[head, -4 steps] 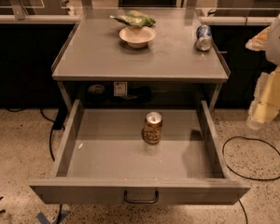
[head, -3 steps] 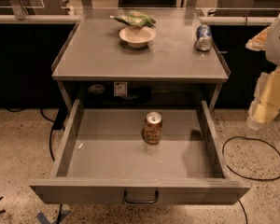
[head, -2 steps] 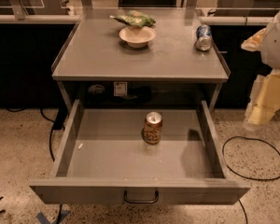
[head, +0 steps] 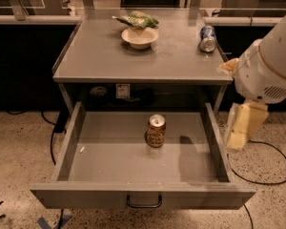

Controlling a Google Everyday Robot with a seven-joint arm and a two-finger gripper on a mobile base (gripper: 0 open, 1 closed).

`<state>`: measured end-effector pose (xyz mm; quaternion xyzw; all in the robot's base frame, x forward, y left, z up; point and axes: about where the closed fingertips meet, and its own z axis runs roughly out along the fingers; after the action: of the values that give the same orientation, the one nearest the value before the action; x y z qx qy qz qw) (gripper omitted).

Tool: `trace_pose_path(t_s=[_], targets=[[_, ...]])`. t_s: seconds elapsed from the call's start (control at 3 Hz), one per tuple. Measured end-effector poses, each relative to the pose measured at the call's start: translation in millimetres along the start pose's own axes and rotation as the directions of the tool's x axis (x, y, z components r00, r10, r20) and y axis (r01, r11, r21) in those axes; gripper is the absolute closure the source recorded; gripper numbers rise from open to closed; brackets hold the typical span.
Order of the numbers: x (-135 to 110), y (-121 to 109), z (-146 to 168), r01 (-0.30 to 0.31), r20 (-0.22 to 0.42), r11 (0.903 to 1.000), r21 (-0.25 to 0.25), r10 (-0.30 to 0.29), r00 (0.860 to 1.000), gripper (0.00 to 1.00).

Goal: Pick orange can from top drawer and place on counter

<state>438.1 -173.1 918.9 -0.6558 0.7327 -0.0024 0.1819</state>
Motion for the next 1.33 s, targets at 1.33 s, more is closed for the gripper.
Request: trace_pose_path(t_s=[1.33], targets=[[-73.0, 12.7, 188.6, 0.104, 0.108, 0.9944, 0.022, -0.105, 0.988, 0.0]])
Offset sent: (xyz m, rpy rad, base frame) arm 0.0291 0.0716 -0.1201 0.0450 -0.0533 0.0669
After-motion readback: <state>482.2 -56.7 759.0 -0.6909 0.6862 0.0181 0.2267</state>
